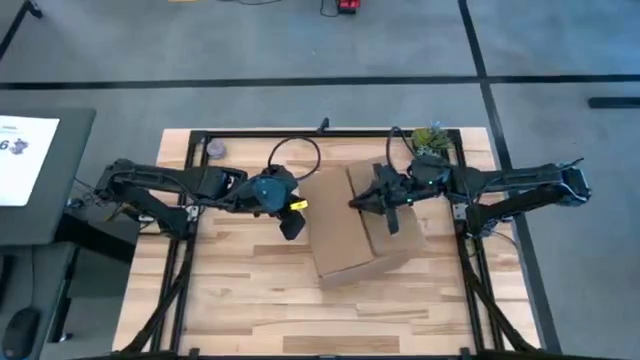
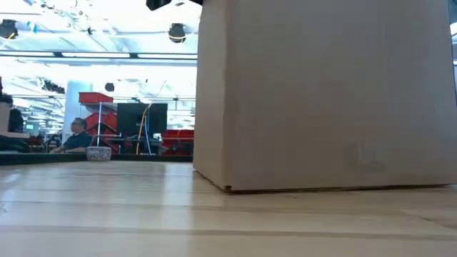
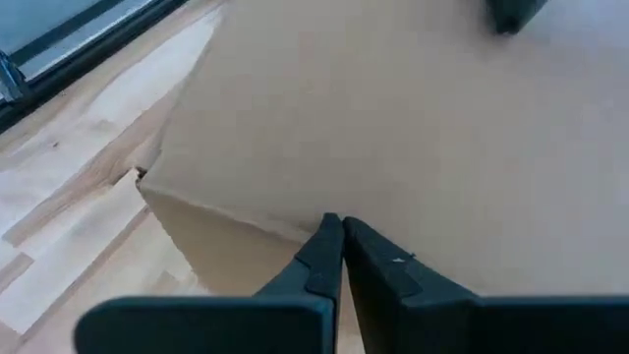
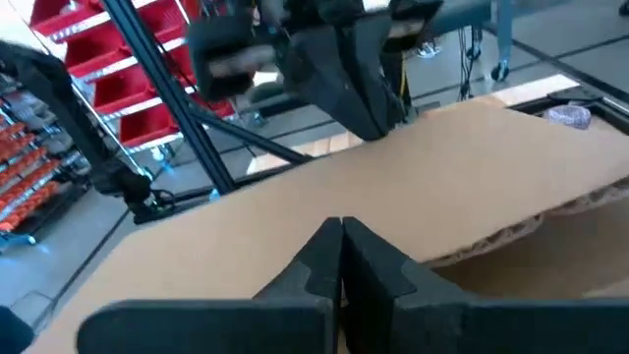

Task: Wrap mug
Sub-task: Close the box

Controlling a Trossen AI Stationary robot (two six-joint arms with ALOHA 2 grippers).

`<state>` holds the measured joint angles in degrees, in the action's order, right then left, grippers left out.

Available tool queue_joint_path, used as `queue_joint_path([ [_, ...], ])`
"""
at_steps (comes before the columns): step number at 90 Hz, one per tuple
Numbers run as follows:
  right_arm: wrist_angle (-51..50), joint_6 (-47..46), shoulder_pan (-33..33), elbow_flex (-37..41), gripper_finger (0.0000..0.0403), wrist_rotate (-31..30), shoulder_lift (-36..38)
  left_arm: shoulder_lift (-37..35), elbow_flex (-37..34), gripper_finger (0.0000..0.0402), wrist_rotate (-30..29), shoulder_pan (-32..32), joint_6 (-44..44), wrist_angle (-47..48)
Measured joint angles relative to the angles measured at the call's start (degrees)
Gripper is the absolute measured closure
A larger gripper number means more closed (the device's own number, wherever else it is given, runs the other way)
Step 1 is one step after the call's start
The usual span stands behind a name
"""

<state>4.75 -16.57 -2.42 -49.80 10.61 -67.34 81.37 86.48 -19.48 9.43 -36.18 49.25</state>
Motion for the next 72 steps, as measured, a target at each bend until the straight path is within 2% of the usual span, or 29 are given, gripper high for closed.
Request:
queue_joint_path([
  [18, 0.8, 1.4, 0.3, 0.1, 0.0403, 0.0, -4.6, -1.2, 8.9, 0.0402, 1.3, 1.1, -2.5, 4.5],
  [28, 0.9, 0.9, 1.3, -0.2, 0.0403, -0.4, -7.7, -0.9, 12.7, 0.0402, 4.2, 4.3, -3.7, 7.8],
  [34, 1.0, -0.6, 2.2, -1.1, 0.0403, -2.0, -9.8, -1.0, 14.3, 0.0402, 4.0, 6.6, -5.6, 8.7],
  [54, 0.9, -4.4, 5.0, -7.2, 0.0403, -9.9, -18.2, -4.3, 16.9, 0.0402, -7.5, 13.6, -11.4, 15.8],
  [65, 0.8, -4.7, 3.9, -11.6, 0.0403, -10.4, -22.5, -6.6, 16.9, 0.0402, -13.6, 16.3, -13.2, 18.9],
  [72, 0.1, -5.2, 2.5, -14.6, 0.0403, -10.3, -24.9, -7.7, 17.0, 0.0402, -15.4, 17.2, -13.2, 20.4],
])
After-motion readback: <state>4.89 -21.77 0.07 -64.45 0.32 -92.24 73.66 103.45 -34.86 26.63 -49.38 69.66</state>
